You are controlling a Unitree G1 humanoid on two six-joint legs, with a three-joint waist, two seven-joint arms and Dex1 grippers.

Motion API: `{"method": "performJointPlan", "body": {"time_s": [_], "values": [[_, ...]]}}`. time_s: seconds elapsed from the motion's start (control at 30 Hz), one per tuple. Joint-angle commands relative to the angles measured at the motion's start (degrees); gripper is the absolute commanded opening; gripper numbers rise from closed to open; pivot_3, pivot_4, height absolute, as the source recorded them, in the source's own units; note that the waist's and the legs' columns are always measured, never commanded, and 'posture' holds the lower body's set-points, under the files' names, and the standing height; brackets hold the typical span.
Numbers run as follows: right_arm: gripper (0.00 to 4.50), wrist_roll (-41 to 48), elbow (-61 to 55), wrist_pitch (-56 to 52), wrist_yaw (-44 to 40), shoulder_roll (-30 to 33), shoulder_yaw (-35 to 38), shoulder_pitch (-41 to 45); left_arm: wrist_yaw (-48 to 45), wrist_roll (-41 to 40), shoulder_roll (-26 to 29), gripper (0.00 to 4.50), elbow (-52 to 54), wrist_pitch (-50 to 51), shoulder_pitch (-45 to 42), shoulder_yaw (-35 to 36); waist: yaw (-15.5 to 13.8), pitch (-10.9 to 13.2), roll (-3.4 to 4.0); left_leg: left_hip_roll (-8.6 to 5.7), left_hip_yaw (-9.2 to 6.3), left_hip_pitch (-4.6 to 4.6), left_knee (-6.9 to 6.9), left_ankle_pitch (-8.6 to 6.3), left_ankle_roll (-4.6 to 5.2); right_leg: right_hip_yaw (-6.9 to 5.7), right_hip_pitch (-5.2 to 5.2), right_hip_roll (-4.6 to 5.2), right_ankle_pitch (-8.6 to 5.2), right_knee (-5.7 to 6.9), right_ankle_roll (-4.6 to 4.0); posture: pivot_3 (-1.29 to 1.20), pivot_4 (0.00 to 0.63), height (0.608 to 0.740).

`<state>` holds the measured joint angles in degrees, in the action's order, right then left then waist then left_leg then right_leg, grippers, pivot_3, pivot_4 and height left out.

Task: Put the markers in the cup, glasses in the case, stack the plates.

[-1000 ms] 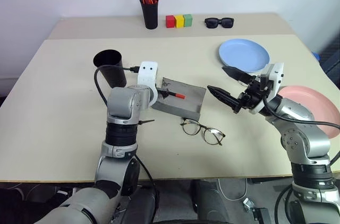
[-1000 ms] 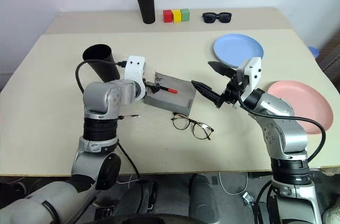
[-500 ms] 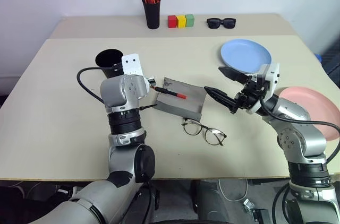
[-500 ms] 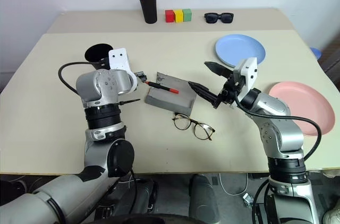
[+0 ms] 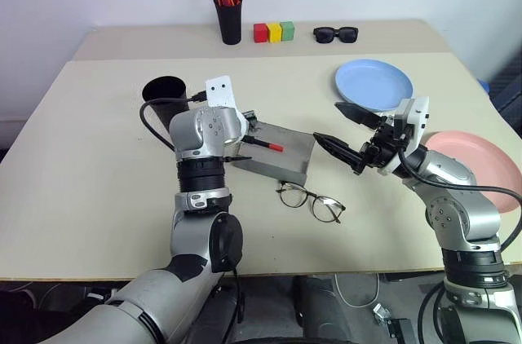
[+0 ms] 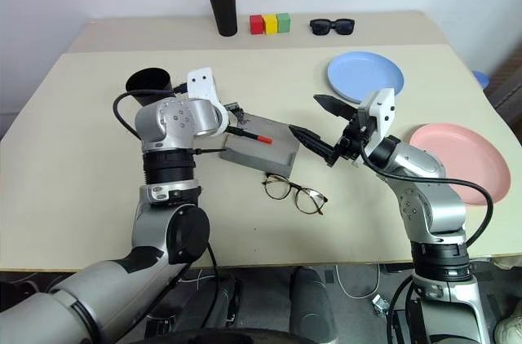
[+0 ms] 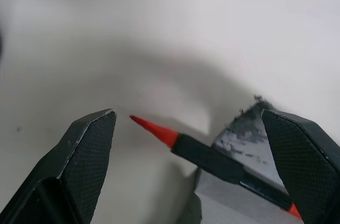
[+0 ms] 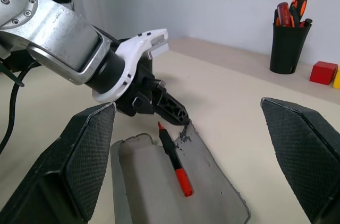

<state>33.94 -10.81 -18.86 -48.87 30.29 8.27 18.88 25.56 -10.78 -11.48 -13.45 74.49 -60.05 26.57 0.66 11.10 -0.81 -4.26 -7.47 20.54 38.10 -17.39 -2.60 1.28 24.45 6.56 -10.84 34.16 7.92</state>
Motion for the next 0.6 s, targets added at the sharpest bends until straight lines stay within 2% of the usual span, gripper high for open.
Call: {"method": "performJointPlan", "body": {"time_s": [0.03, 0.3, 0.37, 0.43, 0.6], "values": [[4.5, 0.63, -1.38, 0.62, -0.04, 0.25, 1.16, 0.49, 2.13, -1.82, -6.72, 4.48, 0.25, -0.27, -1.55, 1.79, -0.05, 0.0, 0.0, 0.0, 0.0, 0.0, 0.0, 0.0, 0.0, 0.0, 0.0, 0.0, 0.0, 0.0, 0.0, 0.0, 0.15, 0.74], [4.5, 0.46, -1.29, 0.73, -0.08, 0.1, 0.85, 0.6, 3.29, -5.47, -7.05, 4.48, -1.26, -0.17, -1.35, 3.24, -0.12, 0.0, 0.0, -0.01, 0.0, 0.01, 0.0, 0.01, -0.02, 0.0, 0.0, 0.0, 0.0, -0.01, 0.0, 0.0, 0.15, 0.74], [4.5, 0.49, -1.27, 0.69, -0.11, 0.1, 0.82, 0.63, 3.77, -6.84, -7.42, 3.94, -2.13, 0.39, -1.41, 4.46, -0.11, 0.0, 0.0, -0.01, 0.0, 0.01, 0.0, 0.01, -0.01, 0.0, 0.0, 0.0, 0.0, -0.01, 0.0, 0.0, 0.15, 0.74], [4.5, 0.47, -1.31, 0.69, -0.15, 0.17, 0.83, 0.65, 4.4, -6.94, -7.19, 3.17, -2.56, 0.65, -1.41, 3.87, -0.06, 0.0, 0.0, -0.01, 0.0, 0.01, 0.0, 0.01, -0.01, 0.0, 0.0, 0.0, 0.0, -0.01, 0.0, 0.0, 0.15, 0.74], [4.5, 0.23, -1.56, 0.68, -0.28, 0.52, 0.8, 0.35, 5.13, -6.2, -5.99, 3.17, -3.48, 0.15, -1.33, 0.85, -0.1, 0.0, 0.0, -0.01, 0.0, 0.01, 0.0, 0.01, -0.02, 0.0, 0.0, 0.0, 0.0, 0.0, 0.0, 0.0, 0.15, 0.74]]}}
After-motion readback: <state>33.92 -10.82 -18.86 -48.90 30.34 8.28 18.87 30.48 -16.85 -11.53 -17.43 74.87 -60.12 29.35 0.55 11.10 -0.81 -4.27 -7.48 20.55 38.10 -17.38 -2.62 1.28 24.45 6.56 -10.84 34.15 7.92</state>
